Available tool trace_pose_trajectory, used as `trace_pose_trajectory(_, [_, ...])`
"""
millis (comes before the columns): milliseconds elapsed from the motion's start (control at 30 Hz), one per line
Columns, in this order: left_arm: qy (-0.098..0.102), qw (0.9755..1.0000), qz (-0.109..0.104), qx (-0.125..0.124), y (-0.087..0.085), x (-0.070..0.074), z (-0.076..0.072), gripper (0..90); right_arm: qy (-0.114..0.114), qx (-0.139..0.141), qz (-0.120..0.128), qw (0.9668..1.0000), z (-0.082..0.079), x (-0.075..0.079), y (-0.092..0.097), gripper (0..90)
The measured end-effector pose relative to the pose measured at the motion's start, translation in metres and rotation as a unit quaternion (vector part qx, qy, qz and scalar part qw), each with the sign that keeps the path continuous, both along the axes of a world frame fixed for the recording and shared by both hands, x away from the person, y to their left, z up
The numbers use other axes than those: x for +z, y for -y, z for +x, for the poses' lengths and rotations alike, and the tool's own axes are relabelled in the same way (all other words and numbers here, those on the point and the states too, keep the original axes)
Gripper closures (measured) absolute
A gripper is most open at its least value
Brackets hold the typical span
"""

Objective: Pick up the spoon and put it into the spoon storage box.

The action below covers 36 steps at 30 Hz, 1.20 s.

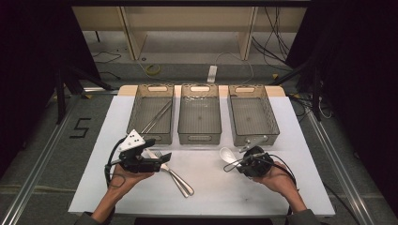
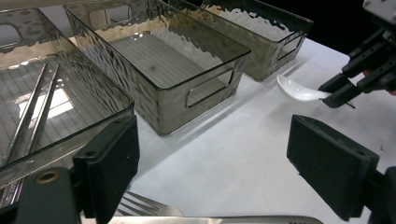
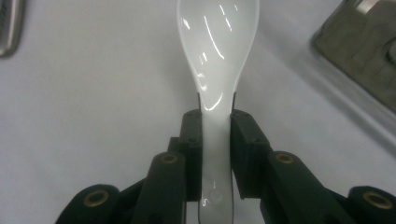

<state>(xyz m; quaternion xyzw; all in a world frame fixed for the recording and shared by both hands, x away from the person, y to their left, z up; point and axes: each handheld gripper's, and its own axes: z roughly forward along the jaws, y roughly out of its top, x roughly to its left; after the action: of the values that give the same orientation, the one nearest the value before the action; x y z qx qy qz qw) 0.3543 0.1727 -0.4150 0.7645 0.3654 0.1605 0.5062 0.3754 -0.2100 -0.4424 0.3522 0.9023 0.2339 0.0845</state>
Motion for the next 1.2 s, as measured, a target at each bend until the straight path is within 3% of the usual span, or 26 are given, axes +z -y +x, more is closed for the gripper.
trace_pose_trajectory(367, [0.0,1.0,-0.002,0.002,-0.002,0.0,0.0,16.6,0.042,0.001,0.033,0.9986,0.012,0.024,-0.011,76.6])
trace_pose_trajectory(900, [-0.001,1.0,-0.003,0.004,-0.001,0.0,0.0,16.6,0.072,-0.002,0.055,0.9959,0.043,0.051,-0.037,76.5])
trace_pose_trajectory(1200, [0.0,0.9999,-0.014,0.008,-0.003,0.001,-0.001,16.6,0.083,-0.01,0.068,0.9942,0.063,0.064,-0.052,76.5])
